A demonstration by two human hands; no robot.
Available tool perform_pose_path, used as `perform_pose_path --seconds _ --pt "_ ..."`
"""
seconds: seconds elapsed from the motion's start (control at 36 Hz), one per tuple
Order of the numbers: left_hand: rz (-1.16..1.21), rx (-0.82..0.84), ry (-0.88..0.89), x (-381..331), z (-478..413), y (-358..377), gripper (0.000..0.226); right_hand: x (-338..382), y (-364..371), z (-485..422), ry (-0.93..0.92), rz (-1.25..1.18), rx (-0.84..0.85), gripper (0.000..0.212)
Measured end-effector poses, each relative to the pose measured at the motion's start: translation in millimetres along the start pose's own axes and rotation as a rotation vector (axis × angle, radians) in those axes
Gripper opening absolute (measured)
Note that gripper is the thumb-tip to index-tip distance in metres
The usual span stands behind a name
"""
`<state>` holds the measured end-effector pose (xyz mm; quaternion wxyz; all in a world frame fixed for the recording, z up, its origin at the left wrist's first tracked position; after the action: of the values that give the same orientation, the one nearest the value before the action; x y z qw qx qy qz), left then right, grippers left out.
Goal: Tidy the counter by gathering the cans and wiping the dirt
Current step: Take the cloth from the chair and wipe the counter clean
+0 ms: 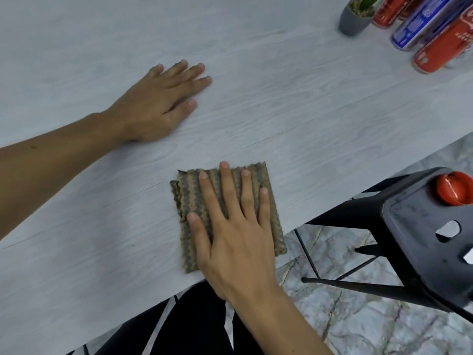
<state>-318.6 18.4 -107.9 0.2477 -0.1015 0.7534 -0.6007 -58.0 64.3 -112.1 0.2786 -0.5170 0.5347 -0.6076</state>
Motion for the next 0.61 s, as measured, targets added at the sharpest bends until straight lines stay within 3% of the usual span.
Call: perform_pose_path --seconds 0.36,0.61 --pt "-0.052 -0.004 -0.040 -6.4 8.3 -5.4 0.055 -43.9 -17.1 26.8 0.205 0.055 0.011 0.065" --pt "-0.067 -0.039 -0.151 3.6 65.7 -22.3 0.057 -68.8 -22.6 -16.7 0.355 0.056 0.002 0.066"
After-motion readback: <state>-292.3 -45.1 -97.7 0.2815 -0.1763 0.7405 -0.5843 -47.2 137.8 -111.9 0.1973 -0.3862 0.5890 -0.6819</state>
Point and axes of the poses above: each hand's wrist, its own z-axis away from the middle knuckle, its own y-axis out of the palm, x = y × z, the point moved 5 cm from there along -z, towards the middle knuckle, and after that the axes turned 11 degrees about -x, right-handed, at the moved point
